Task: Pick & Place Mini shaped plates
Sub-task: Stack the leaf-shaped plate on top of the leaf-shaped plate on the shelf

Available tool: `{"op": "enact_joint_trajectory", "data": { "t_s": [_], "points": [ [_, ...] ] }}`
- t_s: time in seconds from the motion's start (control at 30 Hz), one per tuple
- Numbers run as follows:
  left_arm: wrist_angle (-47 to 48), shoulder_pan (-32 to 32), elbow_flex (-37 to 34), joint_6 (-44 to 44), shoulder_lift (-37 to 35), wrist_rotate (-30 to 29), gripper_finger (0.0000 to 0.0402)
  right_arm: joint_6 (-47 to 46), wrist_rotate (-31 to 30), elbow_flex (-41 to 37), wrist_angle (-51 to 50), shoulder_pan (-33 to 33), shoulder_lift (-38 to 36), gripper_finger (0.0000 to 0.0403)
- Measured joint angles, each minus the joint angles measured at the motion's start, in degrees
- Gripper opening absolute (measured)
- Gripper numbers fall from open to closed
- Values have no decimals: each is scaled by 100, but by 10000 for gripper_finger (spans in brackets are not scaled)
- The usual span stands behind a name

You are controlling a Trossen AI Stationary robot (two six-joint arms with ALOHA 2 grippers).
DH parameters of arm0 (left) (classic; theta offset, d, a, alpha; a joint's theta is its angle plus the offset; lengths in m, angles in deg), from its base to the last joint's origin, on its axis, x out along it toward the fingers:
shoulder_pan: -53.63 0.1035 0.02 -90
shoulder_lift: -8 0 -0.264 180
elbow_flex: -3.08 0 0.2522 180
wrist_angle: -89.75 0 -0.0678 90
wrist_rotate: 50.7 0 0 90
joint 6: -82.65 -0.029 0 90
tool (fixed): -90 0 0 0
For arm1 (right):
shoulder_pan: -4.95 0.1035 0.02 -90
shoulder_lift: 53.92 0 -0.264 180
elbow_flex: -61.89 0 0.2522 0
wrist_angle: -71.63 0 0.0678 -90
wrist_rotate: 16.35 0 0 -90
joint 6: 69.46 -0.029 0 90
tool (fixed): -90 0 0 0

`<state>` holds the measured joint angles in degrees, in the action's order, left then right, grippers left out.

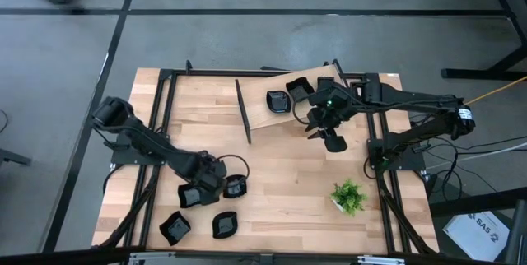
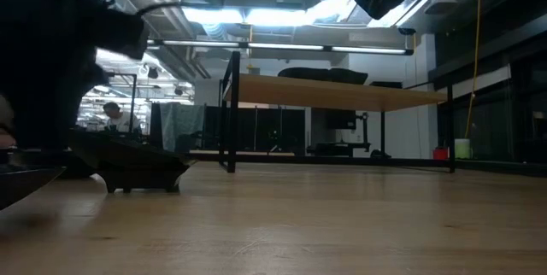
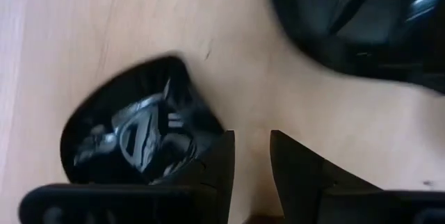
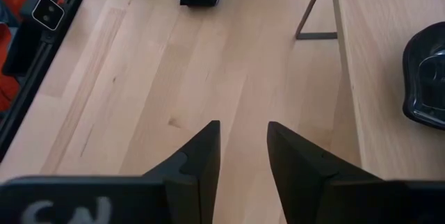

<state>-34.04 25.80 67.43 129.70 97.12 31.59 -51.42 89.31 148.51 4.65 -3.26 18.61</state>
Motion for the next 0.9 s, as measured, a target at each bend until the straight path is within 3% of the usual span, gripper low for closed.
{"op": "enact_joint_trajectory", "data": {
  "t_s": [0.57, 0.8, 0.9],
  "points": [
    [283, 7, 35, 185, 704, -54, 83, 40, -2, 0, 20, 0, 0, 119],
    [256, -20, -2, 185, 249, -310, 14, 32, -4, 0, 21, 0, 0, 119],
    [259, -20, -2, 175, 39, -405, 5, 32, -4, 0, 27, 0, 0, 119]
  ]
}}
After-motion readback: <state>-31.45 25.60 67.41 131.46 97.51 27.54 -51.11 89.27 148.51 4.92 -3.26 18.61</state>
